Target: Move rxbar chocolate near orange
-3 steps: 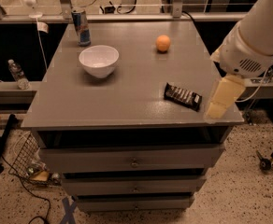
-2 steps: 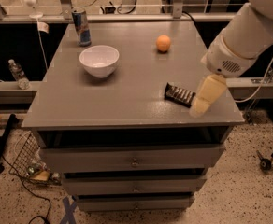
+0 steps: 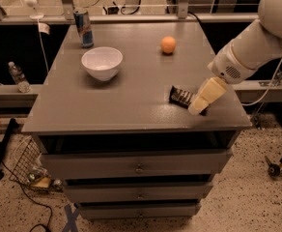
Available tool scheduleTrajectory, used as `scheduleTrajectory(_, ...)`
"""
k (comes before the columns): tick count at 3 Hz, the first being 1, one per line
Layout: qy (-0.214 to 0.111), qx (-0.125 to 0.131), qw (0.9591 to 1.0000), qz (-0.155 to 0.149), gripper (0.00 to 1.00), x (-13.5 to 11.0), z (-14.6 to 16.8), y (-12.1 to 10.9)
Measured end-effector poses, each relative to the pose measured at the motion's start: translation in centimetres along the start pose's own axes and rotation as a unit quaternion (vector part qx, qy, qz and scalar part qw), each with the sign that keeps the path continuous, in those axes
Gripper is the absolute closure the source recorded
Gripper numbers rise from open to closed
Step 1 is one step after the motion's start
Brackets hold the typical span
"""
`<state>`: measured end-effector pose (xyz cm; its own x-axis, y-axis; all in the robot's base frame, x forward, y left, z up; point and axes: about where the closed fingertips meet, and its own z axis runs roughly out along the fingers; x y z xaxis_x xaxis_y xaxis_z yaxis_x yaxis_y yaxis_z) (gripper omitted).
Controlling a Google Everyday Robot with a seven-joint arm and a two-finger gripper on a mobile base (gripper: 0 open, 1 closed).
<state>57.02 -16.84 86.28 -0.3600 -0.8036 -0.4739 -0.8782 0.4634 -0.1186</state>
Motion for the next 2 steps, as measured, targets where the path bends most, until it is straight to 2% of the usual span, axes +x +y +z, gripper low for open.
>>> scheduleTrajectory(2, -0.017, -0.01, 0.9998, 0.005, 0.0, -0.3, 2.9, 0.1)
